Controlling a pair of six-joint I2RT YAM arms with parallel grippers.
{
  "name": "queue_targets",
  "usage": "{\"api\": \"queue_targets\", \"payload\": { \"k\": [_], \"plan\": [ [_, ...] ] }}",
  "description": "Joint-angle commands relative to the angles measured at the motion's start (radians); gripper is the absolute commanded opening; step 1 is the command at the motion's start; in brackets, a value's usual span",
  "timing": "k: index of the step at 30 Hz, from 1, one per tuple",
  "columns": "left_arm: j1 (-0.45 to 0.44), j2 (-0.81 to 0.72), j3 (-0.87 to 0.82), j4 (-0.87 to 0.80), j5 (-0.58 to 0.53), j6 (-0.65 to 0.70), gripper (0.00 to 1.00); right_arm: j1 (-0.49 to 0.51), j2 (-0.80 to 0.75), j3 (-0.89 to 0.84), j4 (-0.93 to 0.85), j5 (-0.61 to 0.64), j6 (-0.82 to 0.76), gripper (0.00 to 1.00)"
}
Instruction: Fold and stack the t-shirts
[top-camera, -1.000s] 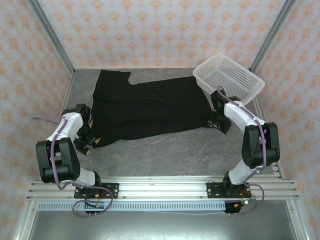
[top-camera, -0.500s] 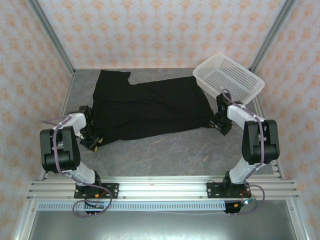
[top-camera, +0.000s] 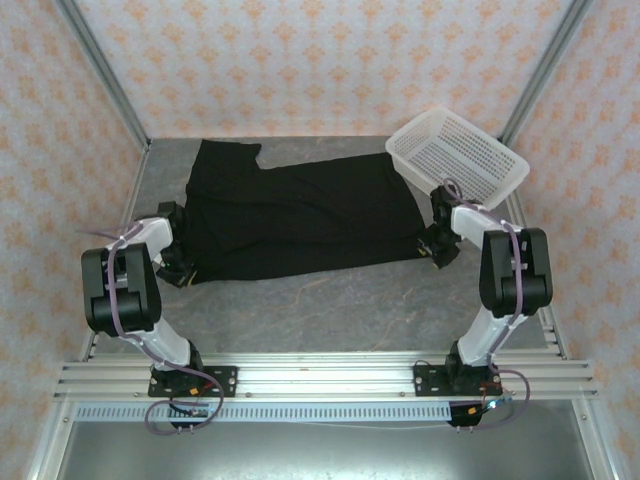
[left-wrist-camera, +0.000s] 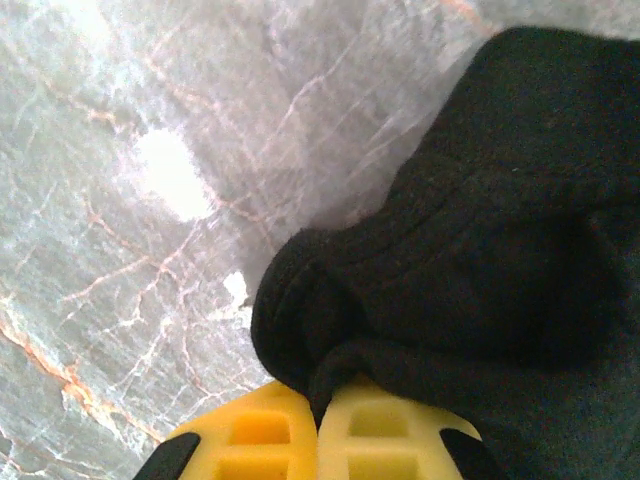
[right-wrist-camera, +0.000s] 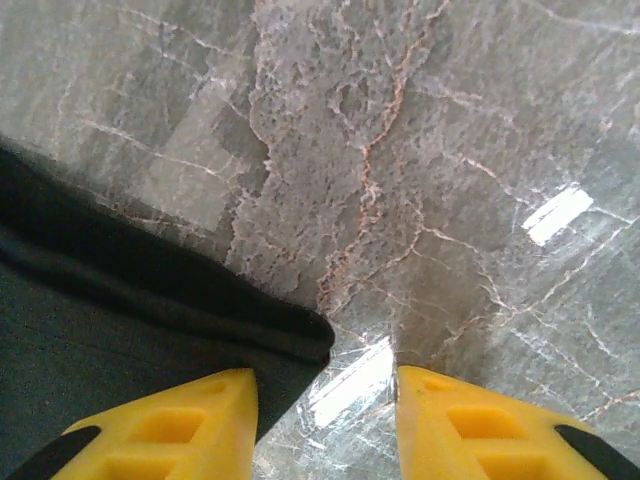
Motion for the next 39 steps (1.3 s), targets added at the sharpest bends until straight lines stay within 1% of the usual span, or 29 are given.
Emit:
{"api": "queue_targets", "payload": {
  "k": [1, 3, 4, 7, 12, 18, 24, 29, 30, 31, 33, 35, 36, 39],
  "plan": [
    [0.006, 0.020, 0.055, -0.030, -0.107, 0.030, 0.00, 0.011, 0.066, 0.024, 0.101, 0.002, 0.012, 0.20],
    [0.006, 0.018, 0.077, -0.052, -0.134, 0.042, 0.00, 0.011, 0.062, 0.029, 0.088, 0.024, 0.011, 0.05],
    [0.006, 0.016, 0.085, -0.063, -0.145, 0.046, 0.00, 0.011, 0.056, 0.031, 0.077, 0.034, 0.011, 0.00],
    [0.006, 0.006, 0.099, -0.095, -0.172, 0.058, 0.00, 0.012, 0.025, 0.033, 0.016, 0.085, 0.021, 0.00],
    [0.006, -0.029, 0.091, -0.166, -0.220, 0.067, 0.00, 0.025, -0.030, 0.018, -0.109, 0.133, 0.058, 0.00],
    [0.006, -0.125, 0.008, -0.229, -0.269, 0.045, 0.00, 0.055, -0.124, -0.089, -0.247, 0.154, 0.132, 0.00],
    [0.006, -0.202, -0.072, -0.268, -0.300, 0.005, 0.00, 0.082, -0.205, -0.219, -0.287, 0.154, 0.176, 0.00],
    [0.006, -0.243, -0.127, -0.268, -0.319, -0.040, 0.00, 0.088, -0.240, -0.281, -0.286, 0.113, 0.207, 0.00],
    [0.006, -0.246, -0.124, -0.270, -0.314, -0.042, 0.06, 0.089, -0.255, -0.278, -0.298, 0.117, 0.213, 0.00],
    [0.006, -0.249, -0.117, -0.271, -0.307, -0.040, 0.15, 0.089, -0.272, -0.272, -0.309, 0.121, 0.215, 0.02],
    [-0.002, -0.287, -0.093, -0.267, -0.294, -0.027, 0.33, 0.089, -0.326, -0.255, -0.332, 0.128, 0.225, 0.19],
    [-0.027, -0.345, -0.062, -0.246, -0.281, -0.007, 0.44, 0.089, -0.367, -0.236, -0.344, 0.127, 0.225, 0.29],
    [-0.049, -0.372, -0.045, -0.225, -0.258, 0.006, 0.46, 0.089, -0.382, -0.226, -0.349, 0.129, 0.223, 0.32],
    [-0.119, -0.390, -0.019, -0.147, -0.132, 0.013, 0.47, 0.090, -0.430, -0.201, -0.322, 0.118, 0.200, 0.40]
  ]
}}
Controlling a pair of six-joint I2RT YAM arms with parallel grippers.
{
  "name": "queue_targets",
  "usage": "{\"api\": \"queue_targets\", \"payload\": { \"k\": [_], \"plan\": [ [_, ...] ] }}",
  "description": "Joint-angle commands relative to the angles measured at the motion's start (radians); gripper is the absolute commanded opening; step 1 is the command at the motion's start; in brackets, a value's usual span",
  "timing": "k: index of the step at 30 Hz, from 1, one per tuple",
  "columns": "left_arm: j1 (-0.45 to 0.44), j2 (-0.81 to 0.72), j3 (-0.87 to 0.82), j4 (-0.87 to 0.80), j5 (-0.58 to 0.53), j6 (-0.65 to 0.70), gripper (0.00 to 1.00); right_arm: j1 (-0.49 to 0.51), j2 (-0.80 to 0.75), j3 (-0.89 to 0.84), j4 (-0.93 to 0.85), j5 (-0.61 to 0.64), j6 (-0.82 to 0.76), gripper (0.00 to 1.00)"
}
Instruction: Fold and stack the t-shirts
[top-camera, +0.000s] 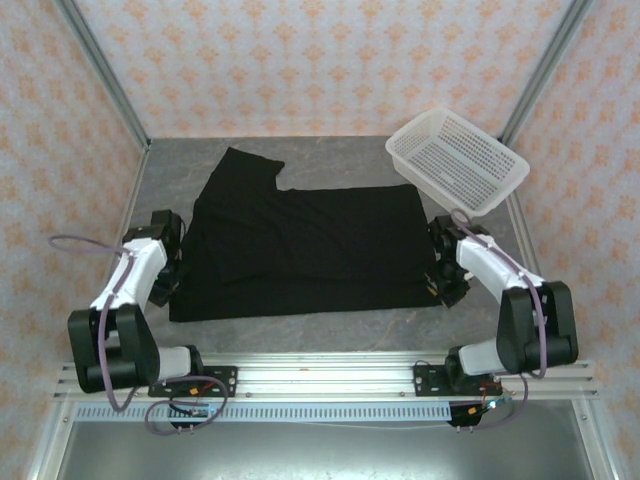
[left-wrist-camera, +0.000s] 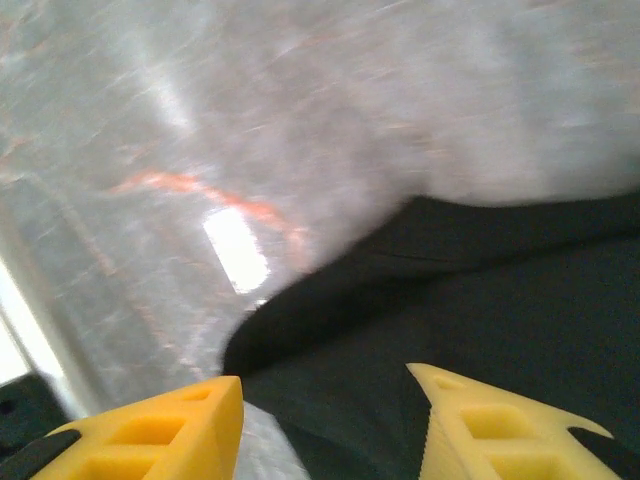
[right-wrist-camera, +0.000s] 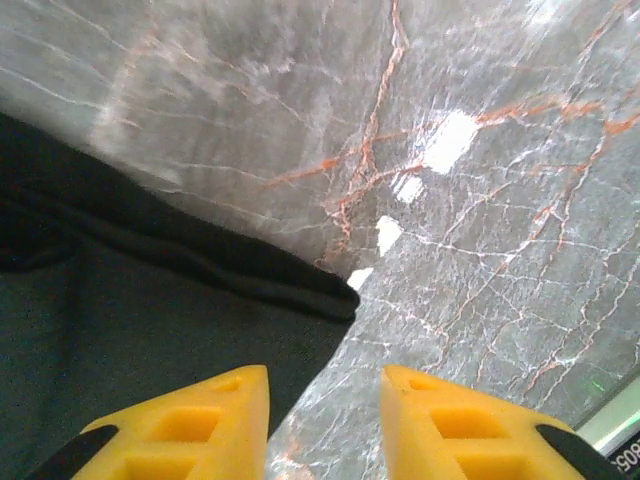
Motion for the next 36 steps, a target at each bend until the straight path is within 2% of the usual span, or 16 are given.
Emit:
{"api": "queue_targets", "payload": {
  "k": [1, 5, 9, 15, 20, 24, 30, 31, 36],
  "plan": [
    [-0.082, -0.010, 0.053, 0.086, 0.113, 0.001, 0.47, 0.000, -0.059, 0.037, 0.010, 0.016, -0.022, 0.41],
    [-0.163, 0.062, 0.026, 0.168, 0.240, -0.054, 0.47, 0.002, -0.048, 0.054, 0.095, -0.055, -0.104, 0.48],
    [-0.186, 0.118, -0.017, 0.246, 0.308, -0.107, 0.47, 0.002, -0.024, 0.055, 0.180, -0.153, -0.158, 0.50],
    [-0.203, 0.191, -0.046, 0.321, 0.363, -0.144, 0.47, 0.002, -0.021, 0.077, 0.218, -0.180, -0.175, 0.53],
    [-0.240, 0.232, -0.055, 0.348, 0.366, -0.168, 0.44, 0.002, -0.001, 0.071, 0.234, -0.196, -0.163, 0.53],
    [-0.259, 0.268, -0.051, 0.368, 0.357, -0.175, 0.33, 0.002, 0.002, 0.064, 0.241, -0.200, -0.155, 0.51],
    [-0.265, 0.279, 0.016, 0.295, 0.264, -0.135, 0.02, 0.002, -0.005, 0.064, 0.221, -0.178, -0.155, 0.49],
    [-0.265, 0.279, 0.027, 0.288, 0.254, -0.130, 0.00, 0.002, -0.006, 0.064, 0.222, -0.175, -0.153, 0.48],
    [-0.278, 0.306, 0.113, 0.258, 0.234, -0.087, 0.00, 0.002, -0.001, 0.071, 0.226, -0.161, -0.147, 0.47]
  ]
}}
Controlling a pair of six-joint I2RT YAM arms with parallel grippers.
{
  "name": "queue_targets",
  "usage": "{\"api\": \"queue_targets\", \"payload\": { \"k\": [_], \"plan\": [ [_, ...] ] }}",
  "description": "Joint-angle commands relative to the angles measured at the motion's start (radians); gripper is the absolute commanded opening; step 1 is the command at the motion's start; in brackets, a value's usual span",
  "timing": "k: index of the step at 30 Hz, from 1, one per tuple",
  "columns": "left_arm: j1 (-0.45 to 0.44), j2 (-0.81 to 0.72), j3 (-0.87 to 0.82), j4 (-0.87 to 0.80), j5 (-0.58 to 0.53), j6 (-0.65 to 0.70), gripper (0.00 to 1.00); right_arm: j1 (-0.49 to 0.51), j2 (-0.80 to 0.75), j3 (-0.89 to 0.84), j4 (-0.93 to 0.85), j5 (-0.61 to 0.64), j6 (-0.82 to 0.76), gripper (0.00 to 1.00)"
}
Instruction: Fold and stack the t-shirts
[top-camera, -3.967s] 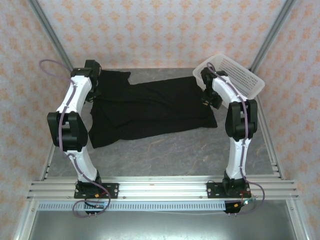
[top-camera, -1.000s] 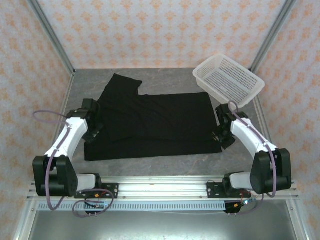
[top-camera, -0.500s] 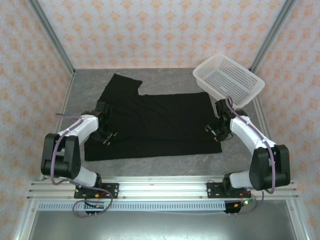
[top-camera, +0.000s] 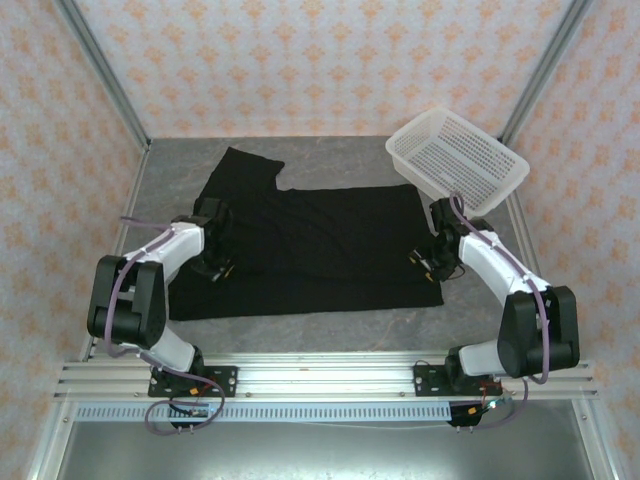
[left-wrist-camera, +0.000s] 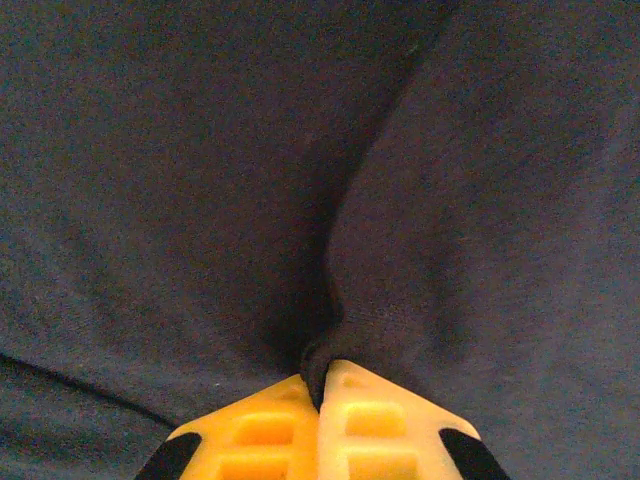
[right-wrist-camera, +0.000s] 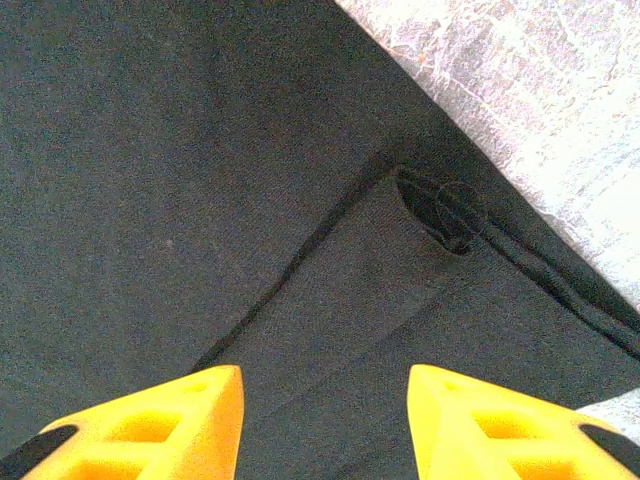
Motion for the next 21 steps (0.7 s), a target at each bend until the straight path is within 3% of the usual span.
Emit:
{"api": "queue_targets", "payload": {
  "k": [1, 11, 21],
  "plan": [
    [-0.021, 0.036, 0.091, -0.060, -0.066, 0.053, 0.00, 0.002, 0.004, 0.019, -0.008, 0.033, 0.004, 0.47],
    [-0.105, 0.220, 0.349, -0.225, -0.120, 0.171, 0.00, 0.002, 0.041, 0.048, -0.008, 0.037, 0.002, 0.46],
    [-0.207, 0.445, 0.610, -0.428, -0.289, 0.339, 0.00, 0.000, 0.063, 0.047, -0.005, 0.025, 0.007, 0.46]
  ]
}}
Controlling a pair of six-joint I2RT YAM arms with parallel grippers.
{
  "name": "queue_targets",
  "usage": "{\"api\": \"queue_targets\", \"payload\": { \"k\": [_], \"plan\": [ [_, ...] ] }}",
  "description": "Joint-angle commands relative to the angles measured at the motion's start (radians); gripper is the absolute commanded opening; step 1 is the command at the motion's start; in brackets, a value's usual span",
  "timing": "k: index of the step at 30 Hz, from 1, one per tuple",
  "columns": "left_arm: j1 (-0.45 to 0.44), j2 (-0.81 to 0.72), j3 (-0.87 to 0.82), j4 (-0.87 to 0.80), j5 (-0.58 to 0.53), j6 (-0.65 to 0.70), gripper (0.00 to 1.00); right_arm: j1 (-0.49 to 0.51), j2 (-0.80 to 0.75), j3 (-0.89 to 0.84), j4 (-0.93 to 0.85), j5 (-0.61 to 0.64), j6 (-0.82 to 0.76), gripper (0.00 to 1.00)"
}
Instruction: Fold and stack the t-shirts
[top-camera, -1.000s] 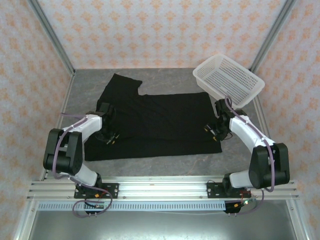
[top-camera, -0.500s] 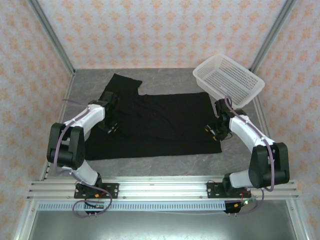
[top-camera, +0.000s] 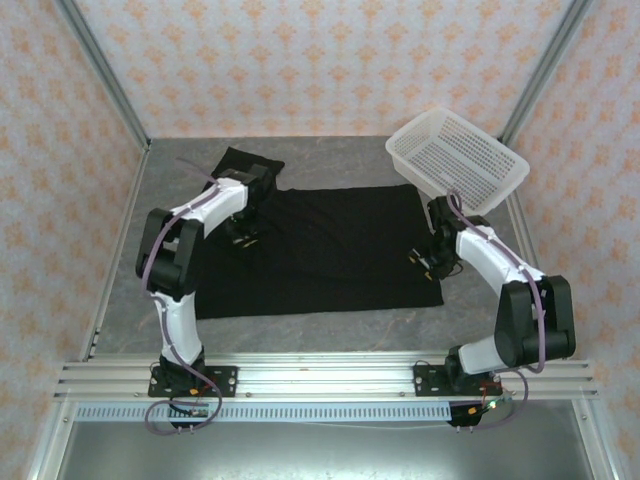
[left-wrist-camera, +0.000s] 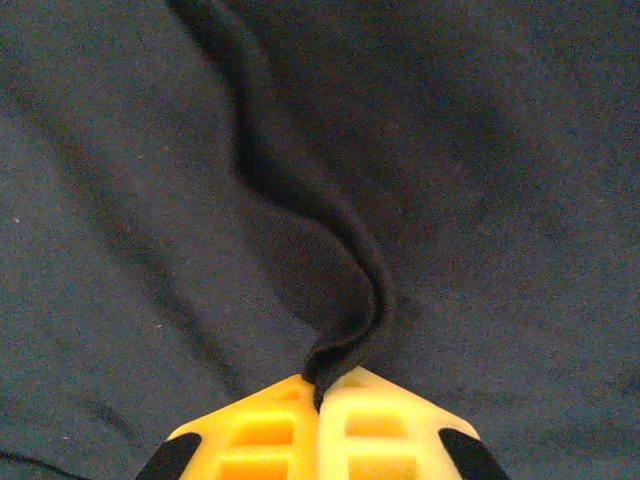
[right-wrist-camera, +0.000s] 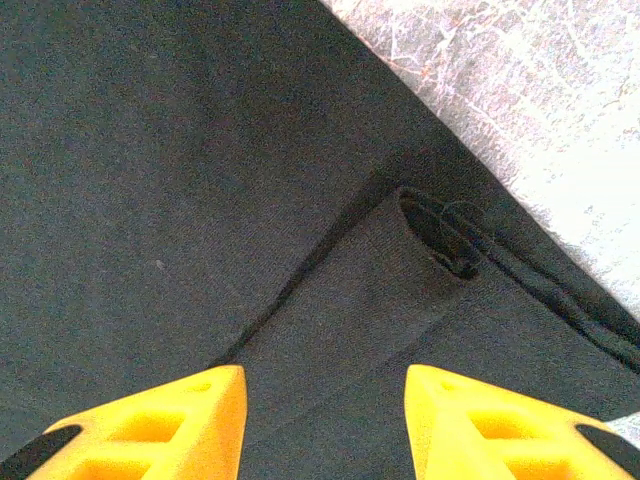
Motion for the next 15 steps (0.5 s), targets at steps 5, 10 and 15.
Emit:
{"api": "queue_targets", "payload": {
  "k": [5, 10, 15],
  "plan": [
    [-0.041, 0.076, 0.085, -0.117, -0.155, 0.138, 0.00, 0.001, 0.010, 0.016, -0.006, 0.010, 0.005, 0.46],
    [-0.053, 0.048, 0.098, -0.097, -0.209, 0.143, 0.41, 0.001, -0.002, -0.001, -0.001, 0.024, 0.012, 0.46],
    [-0.095, -0.129, 0.092, -0.095, -0.218, 0.072, 0.62, -0.001, -0.037, -0.067, 0.077, 0.004, 0.094, 0.62]
  ]
}}
